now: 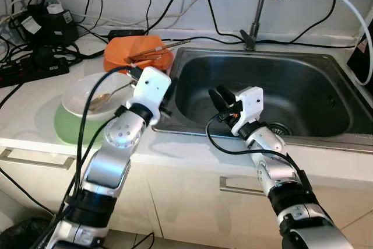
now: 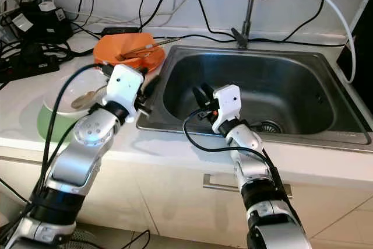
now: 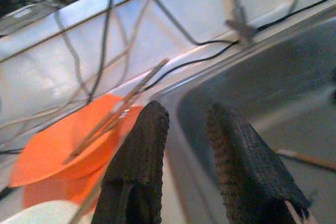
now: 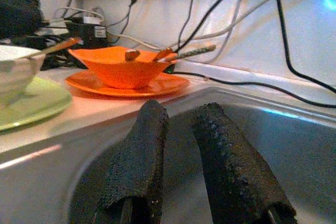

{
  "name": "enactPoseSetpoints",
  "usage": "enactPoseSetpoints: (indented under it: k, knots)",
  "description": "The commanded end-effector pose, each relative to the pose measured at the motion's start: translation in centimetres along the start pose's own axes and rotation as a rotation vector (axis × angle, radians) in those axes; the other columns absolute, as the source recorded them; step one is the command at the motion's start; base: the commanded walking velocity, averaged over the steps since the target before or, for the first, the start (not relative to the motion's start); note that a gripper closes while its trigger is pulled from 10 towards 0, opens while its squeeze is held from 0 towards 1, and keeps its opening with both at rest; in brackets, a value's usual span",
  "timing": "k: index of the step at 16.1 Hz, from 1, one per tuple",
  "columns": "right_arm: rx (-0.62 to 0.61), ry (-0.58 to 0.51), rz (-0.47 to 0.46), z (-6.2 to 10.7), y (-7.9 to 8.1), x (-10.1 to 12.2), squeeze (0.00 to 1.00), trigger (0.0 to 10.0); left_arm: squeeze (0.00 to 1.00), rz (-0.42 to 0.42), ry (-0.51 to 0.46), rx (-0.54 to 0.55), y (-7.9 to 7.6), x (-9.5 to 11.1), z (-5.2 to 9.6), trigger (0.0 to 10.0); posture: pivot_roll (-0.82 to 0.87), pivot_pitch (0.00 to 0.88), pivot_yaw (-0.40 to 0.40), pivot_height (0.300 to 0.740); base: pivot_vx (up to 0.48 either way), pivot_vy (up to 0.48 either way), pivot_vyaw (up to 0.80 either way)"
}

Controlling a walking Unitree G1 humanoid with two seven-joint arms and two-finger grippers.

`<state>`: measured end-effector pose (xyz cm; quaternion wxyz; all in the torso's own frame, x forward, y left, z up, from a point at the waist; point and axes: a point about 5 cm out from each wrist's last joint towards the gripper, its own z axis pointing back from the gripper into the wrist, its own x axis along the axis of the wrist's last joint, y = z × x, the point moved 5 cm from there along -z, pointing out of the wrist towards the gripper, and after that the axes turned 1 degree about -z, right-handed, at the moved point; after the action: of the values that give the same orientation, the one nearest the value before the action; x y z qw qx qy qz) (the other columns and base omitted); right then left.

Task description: Kitchen organization

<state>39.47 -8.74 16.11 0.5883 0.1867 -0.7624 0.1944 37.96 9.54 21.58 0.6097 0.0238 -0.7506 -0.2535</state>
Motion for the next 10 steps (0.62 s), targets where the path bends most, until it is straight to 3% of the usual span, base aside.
enactPoseSetpoints:
  k: [1,4,7,8,10]
  knots:
    - [0.016,-0.024,0.004,-0.1,-0.1,1.0,0.0,10.0,0.0,-0.018,0.024,0.029,0.4,-0.5,-0.2,10.0,0.09,0.013,0.032,0.74,0.0,0.0,0.0]
    - [0.04,-0.035,-0.005,-0.1,-0.1,1.8,0.0,10.0,0.0,-0.029,0.044,0.056,0.9,-0.8,-0.3,10.0,0.08,0.015,0.03,0.74,0.0,0.0,0.0]
    - [0.211,-0.065,-0.032,0.7,1.5,3.7,0.0,10.0,0.0,-0.089,0.094,0.093,1.8,-1.8,-0.6,10.0,0.08,0.016,0.028,0.74,0.0,0.0,0.0]
    - [0.246,-0.057,-0.044,1.1,1.7,3.7,0.0,10.0,0.0,-0.168,0.11,0.102,2.0,-2.0,-0.8,10.0,0.08,0.016,0.027,0.74,0.0,0.0,0.0]
    - [0.324,-0.033,-0.047,1.8,2.6,3.4,0.0,10.0,0.0,-0.169,0.124,0.126,2.1,-2.1,-0.9,10.0,0.08,0.017,0.028,0.74,0.0,0.0,0.0]
